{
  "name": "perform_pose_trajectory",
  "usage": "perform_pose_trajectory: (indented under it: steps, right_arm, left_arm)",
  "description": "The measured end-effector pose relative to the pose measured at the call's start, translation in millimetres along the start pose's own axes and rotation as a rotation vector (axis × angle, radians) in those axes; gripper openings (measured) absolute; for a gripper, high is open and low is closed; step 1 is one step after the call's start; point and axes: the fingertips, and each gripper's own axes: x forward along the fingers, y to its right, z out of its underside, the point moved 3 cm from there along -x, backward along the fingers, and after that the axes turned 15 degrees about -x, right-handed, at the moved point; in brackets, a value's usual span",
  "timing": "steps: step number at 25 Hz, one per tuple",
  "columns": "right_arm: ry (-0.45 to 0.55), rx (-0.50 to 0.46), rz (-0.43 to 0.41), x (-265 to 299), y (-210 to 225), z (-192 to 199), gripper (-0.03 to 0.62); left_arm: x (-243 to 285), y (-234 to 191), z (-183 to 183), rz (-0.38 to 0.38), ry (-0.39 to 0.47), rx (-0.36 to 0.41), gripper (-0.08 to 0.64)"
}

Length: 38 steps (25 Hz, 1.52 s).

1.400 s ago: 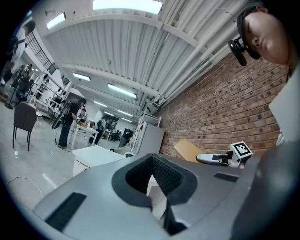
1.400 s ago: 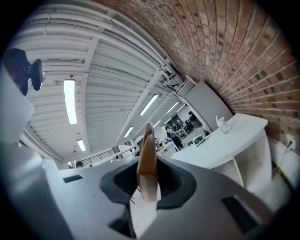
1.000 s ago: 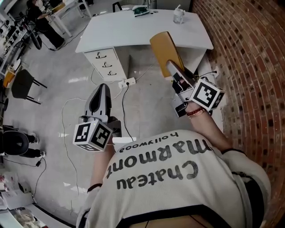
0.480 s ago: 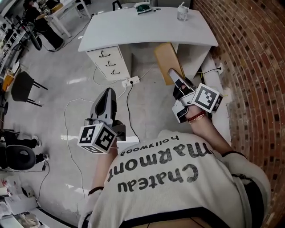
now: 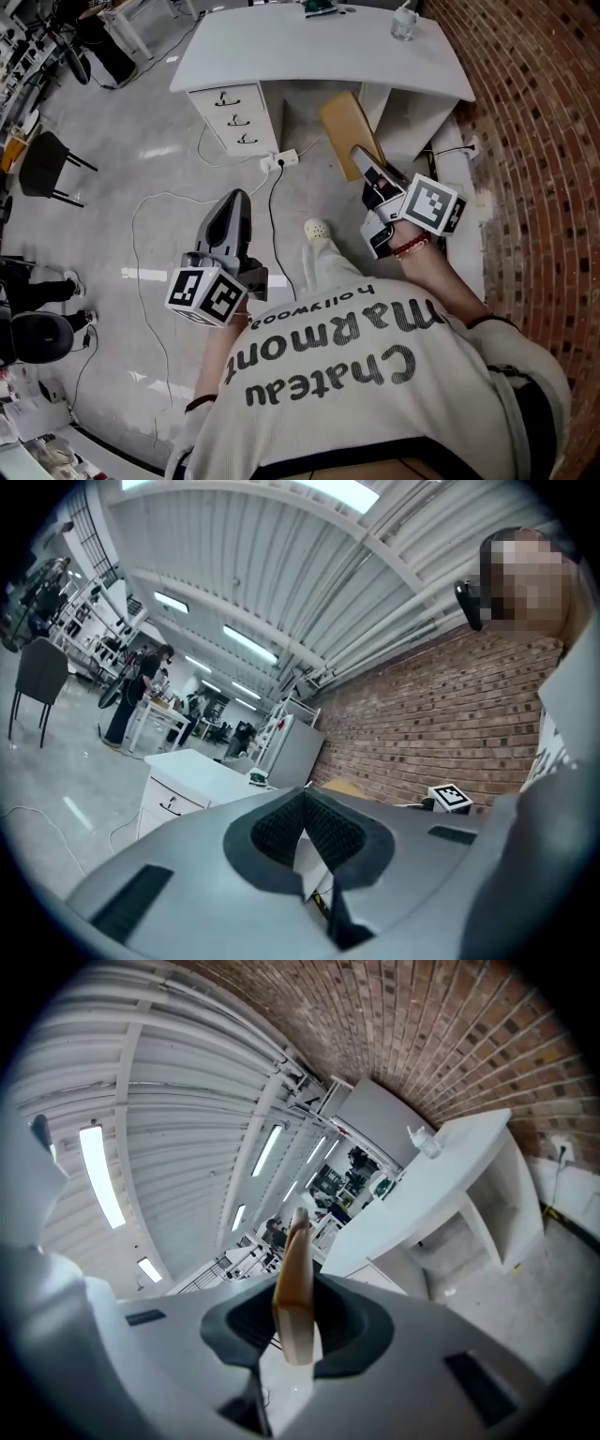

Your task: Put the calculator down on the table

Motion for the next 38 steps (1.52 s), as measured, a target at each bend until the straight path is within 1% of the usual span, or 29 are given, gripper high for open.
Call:
perform_pose_trajectory:
  steps: [2,5,11,17,26,29,31,33,36,38]
  right_arm:
    - [-0.002,-0.006,-0.013,14.4,-0.5,-3.4,0.087]
    - [-0.006,-0.013,-0.018,33.9,3.6,-9.9,0.087]
    - [0.012,-0.016,-0.039,81.7,21.3,-38.6,0.087]
    - [0.019,-0.024,-0.068,135.8,41.3,-76.6,0.087]
    - [0.048,-0.045,-0.130,203.1,73.2,-132.0,0.087]
    - [0.057,-0.055,-0.146,218.0,85.9,-142.9,0.087]
    - [0.042,-0.058,-0.148,225.5,95.5,-142.2,0.087]
    - [0.021,-0.052,-0.140,230.9,105.0,-136.8,0.087]
    - [-0.017,-0.027,-0.121,236.1,120.3,-121.2,0.087]
    - [-0.046,0.005,-0.101,237.3,132.5,-105.6,0.087]
  left_arm:
    - [5.4,-8.7,-8.2,-0.024,0.010,0.012,0.002]
    - [17.1,-23.1,-20.0,-0.046,0.039,-0.008,0.002]
    - [61.4,-36.3,-45.4,-0.055,0.057,0.022,0.002]
    - [117.0,-46.7,-76.3,-0.040,0.089,0.051,0.002]
    - [193.9,-62.1,-105.9,-0.040,0.133,0.081,0.002]
    - [212.0,-68.4,-104.1,-0.051,0.139,0.078,0.002]
    - [220.4,-73.7,-99.6,-0.065,0.141,0.070,0.002]
    - [227.5,-78.4,-93.2,-0.066,0.138,0.040,0.002]
    - [234.4,-86.5,-77.8,-0.058,0.111,-0.028,0.002]
    - [234.9,-95.6,-68.8,-0.079,0.093,-0.039,0.002]
